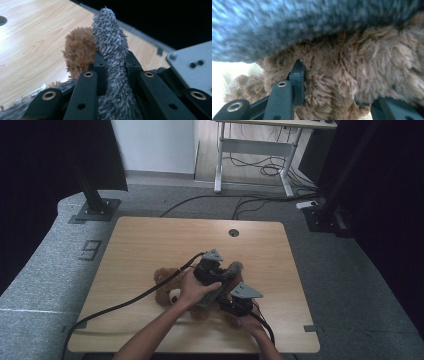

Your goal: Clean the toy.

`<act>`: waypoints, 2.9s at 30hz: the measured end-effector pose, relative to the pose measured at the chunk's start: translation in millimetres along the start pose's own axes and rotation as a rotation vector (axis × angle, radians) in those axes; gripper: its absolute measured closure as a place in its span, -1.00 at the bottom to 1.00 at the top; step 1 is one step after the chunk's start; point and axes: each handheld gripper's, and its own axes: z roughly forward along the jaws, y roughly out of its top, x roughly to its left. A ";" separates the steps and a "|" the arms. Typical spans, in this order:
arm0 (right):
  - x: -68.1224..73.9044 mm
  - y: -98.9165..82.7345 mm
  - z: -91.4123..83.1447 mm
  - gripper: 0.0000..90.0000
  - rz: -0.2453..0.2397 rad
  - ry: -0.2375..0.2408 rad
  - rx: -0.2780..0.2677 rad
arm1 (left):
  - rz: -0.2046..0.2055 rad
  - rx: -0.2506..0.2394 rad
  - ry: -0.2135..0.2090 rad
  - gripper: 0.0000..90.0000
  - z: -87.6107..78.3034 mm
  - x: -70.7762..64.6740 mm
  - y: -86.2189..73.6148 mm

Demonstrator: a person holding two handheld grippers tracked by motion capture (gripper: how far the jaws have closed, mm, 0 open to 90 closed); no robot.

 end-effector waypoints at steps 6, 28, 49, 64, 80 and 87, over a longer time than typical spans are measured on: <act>-1.2 -0.8 0.5 0.20 0.025 0.004 0.001 | 0.058 0.086 0.110 0.70 7.0 -0.4 -0.7; -3.8 -1.5 1.1 0.19 0.045 0.021 -0.011 | -0.148 0.000 0.243 0.70 -77.3 74.6 -46.1; -4.6 -2.9 0.6 0.19 0.065 0.026 -0.013 | -0.045 0.028 0.040 0.67 -13.4 18.0 -3.9; -5.4 -4.2 0.9 0.18 0.073 0.022 -0.011 | -0.101 0.023 0.127 0.70 -45.9 53.8 -39.5; -4.4 -4.0 1.0 0.19 0.069 0.014 -0.017 | -0.235 -0.035 0.220 0.69 -114.5 105.4 -80.7; -4.3 -4.4 0.8 0.18 0.062 0.008 -0.022 | -0.299 -0.061 0.232 0.68 -128.9 119.4 -102.1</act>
